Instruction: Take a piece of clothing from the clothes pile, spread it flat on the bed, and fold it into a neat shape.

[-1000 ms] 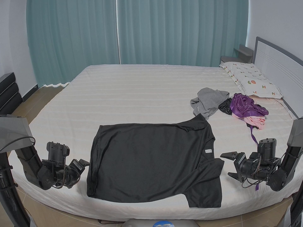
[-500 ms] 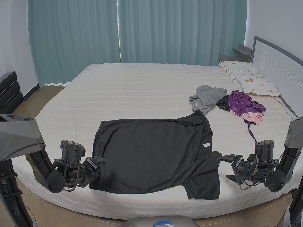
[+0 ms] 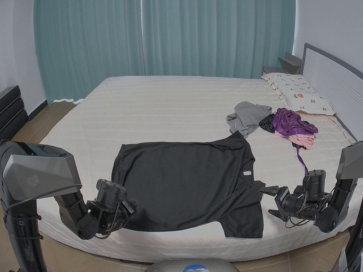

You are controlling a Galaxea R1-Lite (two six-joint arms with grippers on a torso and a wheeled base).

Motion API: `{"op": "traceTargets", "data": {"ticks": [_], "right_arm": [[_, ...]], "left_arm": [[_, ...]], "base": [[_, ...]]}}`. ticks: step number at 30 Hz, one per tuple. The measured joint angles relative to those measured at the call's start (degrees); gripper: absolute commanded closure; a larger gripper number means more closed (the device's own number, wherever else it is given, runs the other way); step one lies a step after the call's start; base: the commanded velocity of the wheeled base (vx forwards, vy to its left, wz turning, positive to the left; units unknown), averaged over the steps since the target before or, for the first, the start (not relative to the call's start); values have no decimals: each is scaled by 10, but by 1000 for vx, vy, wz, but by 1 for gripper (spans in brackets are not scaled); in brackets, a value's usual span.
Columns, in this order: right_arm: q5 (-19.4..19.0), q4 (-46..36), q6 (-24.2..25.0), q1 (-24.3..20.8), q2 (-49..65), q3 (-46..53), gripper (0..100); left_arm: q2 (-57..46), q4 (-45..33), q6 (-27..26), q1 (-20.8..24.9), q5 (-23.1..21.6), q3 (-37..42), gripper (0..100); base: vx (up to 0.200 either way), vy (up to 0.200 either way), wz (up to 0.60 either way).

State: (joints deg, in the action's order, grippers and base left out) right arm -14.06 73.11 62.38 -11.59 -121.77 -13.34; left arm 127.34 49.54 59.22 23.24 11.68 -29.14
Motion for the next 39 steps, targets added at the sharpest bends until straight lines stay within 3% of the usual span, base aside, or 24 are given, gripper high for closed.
{"op": "traceTargets", "data": {"ticks": [8,22,27,39], "right_arm": [[0,0,0,-1,-4,2,0],[0,9,-1,-1,-8,9,0],[1,13,-1,0,-13,11,0],[1,18,-2,0,-21,15,0]], "left_arm": [[34,12,-13,0,55,2,0],[32,33,-27,-92,56,47,0],[29,33,-40,-131,38,57,0],[2,31,-89,-187,-56,96,0]], "base": [[0,0,0],[0,0,0],[0,0,0],[0,0,0]]}}
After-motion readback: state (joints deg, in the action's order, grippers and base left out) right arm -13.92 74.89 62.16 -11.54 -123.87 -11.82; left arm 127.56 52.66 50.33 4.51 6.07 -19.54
